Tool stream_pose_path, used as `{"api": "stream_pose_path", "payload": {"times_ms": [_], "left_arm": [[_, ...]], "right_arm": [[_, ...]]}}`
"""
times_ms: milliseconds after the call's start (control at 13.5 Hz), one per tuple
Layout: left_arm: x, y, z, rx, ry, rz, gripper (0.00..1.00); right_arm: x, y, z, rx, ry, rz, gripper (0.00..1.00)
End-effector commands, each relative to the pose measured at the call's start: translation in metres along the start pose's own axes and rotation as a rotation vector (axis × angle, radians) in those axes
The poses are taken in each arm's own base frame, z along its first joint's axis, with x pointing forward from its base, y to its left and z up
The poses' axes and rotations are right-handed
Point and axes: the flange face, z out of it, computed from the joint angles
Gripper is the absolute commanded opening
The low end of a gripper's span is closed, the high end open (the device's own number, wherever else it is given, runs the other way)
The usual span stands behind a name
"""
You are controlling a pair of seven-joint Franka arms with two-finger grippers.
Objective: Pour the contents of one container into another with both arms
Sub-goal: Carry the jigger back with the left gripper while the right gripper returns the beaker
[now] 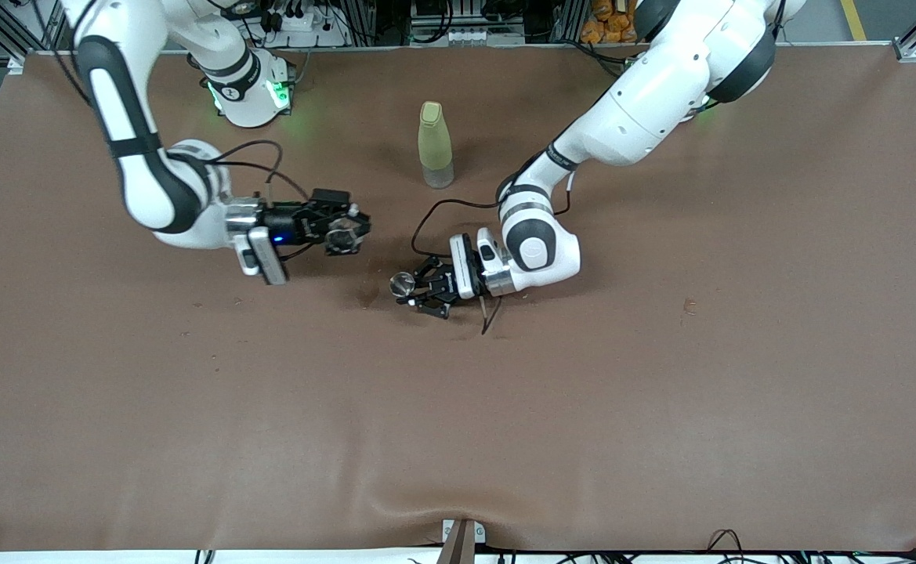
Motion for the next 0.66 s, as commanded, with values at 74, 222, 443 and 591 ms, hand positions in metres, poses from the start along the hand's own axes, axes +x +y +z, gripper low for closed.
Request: {"api": "stream_pose_path", "payload": {"times_ms": [74, 222, 443, 591], "left_arm": [[0.020, -0.003, -0.051, -0.028, -0.004, 0.016, 0.00], [0.028, -0.009, -0.080, -0.031, 0.002, 0.010, 0.00], [0.029, -0.016, -0.130, -0.034, -0.023, 0.023, 0.00], [0.026, -0.017, -0.162, -0.041, -0.031, 0.033, 0.00]], "right_arm": [[0.014, -0.001, -0.082, -0.005, -0.063, -0.274, 0.00], [0.020, 0.001, -0.122, -0.030, -0.090, -0.423, 0.00], [0.025, 0.012, -0.170, -0.079, -0.116, -0.582, 0.00], [0.029, 0.023, -0.190, -0.098, -0.129, -0.690, 0.00]]}}
